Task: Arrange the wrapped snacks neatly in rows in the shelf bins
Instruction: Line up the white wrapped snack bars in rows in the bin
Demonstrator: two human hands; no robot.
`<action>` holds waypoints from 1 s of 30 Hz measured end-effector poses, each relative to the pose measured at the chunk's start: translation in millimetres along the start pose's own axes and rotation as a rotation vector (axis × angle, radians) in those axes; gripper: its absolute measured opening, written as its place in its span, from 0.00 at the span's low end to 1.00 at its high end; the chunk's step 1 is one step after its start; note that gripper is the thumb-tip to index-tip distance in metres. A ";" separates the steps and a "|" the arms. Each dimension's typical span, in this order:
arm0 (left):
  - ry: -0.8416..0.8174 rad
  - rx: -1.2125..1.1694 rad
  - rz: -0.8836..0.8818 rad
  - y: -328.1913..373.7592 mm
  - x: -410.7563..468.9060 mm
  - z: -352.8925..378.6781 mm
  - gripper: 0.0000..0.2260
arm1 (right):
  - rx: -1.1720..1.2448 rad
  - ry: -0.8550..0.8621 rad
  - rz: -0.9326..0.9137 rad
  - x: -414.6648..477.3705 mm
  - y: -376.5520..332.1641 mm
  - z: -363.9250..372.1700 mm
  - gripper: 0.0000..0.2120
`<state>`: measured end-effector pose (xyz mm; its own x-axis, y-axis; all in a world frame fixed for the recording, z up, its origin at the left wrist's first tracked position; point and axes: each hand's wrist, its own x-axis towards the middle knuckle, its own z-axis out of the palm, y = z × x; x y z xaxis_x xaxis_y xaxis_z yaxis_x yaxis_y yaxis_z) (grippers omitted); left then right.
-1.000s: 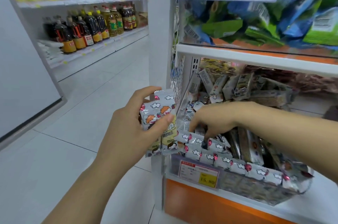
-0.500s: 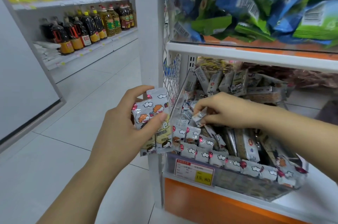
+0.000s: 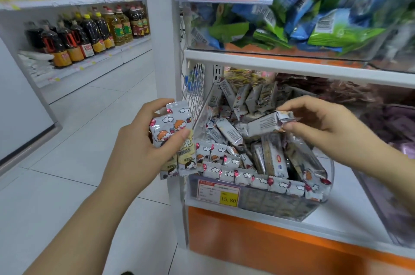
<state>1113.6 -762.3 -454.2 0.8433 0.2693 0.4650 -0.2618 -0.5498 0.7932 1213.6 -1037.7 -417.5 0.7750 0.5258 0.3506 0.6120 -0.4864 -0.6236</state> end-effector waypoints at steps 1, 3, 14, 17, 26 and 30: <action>0.000 0.001 0.002 1.0 -0.9 0.0 0.19 | 0.022 0.009 0.015 -3.7 2.1 -3.9 0.10; 0.002 0.001 0.006 2.5 -2.6 0.0 0.20 | 0.036 0.001 0.043 -8.1 5.6 -8.7 0.09; -0.008 -0.015 0.008 4.6 -8.3 -0.7 0.20 | -0.461 -0.226 0.084 -14.5 7.8 5.3 0.11; 0.003 -0.021 0.002 3.3 -7.0 -3.7 0.20 | -0.442 -0.229 0.042 -10.0 -1.4 0.5 0.15; 0.035 -0.025 0.006 -0.4 -1.8 -9.3 0.19 | -0.518 -0.533 0.003 14.3 -13.8 11.2 0.15; 0.039 -0.024 0.003 -2.8 -0.9 -11.9 0.18 | -0.562 -0.641 0.021 20.5 -8.9 14.1 0.10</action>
<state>1108.0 -751.5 -452.2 0.8237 0.2987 0.4820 -0.2756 -0.5319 0.8007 1221.8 -1012.7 -414.6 0.6518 0.7238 -0.2266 0.7170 -0.6854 -0.1268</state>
